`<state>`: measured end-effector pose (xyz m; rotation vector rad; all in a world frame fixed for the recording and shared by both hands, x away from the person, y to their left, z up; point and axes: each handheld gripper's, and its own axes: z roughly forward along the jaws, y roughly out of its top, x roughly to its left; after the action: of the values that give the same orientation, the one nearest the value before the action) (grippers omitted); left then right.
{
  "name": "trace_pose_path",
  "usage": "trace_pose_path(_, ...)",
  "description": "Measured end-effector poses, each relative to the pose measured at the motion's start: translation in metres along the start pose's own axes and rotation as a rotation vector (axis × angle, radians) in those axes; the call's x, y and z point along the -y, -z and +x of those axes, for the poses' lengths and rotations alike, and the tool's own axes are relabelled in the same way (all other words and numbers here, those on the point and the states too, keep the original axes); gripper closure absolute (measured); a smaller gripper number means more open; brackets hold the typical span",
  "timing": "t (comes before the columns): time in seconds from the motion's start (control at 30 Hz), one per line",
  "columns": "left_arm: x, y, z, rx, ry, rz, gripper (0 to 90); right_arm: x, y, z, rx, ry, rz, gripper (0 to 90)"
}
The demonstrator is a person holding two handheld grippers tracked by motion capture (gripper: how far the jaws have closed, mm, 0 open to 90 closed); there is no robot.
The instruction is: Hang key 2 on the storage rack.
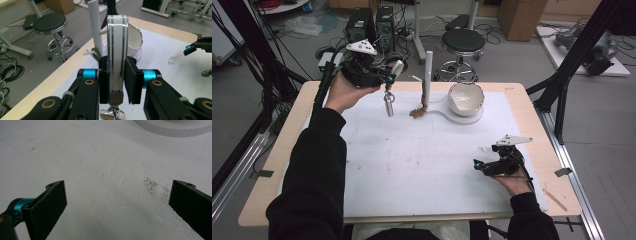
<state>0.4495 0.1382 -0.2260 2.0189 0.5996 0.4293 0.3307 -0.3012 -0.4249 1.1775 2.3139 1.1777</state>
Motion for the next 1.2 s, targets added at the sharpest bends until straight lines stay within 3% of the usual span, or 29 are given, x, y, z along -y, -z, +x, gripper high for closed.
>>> trace_pose_path(0.37, -0.025, -0.019, -0.009, 0.038, -0.035, -0.018, 75.3, 0.000, 0.001, 0.000, -0.004, -0.001, -0.004, 0.7)
trace_pose_path(0.47, -0.029, -0.026, -0.009, 0.035, -0.042, 0.001, 75.3, 0.000, 0.001, 0.000, -0.004, -0.001, -0.004, 0.7)
trace_pose_path(0.8, -0.048, -0.046, -0.016, 0.072, -0.064, -0.030, 75.3, 0.002, 0.001, -0.001, -0.002, -0.001, 0.002, 0.7)
trace_pose_path(0.93, -0.055, -0.052, -0.017, 0.071, -0.071, -0.036, 75.3, 0.002, 0.002, -0.001, 0.001, -0.002, -0.001, 0.7)
trace_pose_path(1.03, -0.058, -0.056, -0.019, 0.064, -0.100, -0.045, 75.3, 0.002, 0.002, -0.001, -0.001, -0.003, 0.000, 0.7)
trace_pose_path(1.2, -0.062, -0.063, -0.018, 0.066, -0.094, -0.058, 75.3, 0.002, 0.001, -0.001, -0.001, 0.003, 0.001, 0.7)
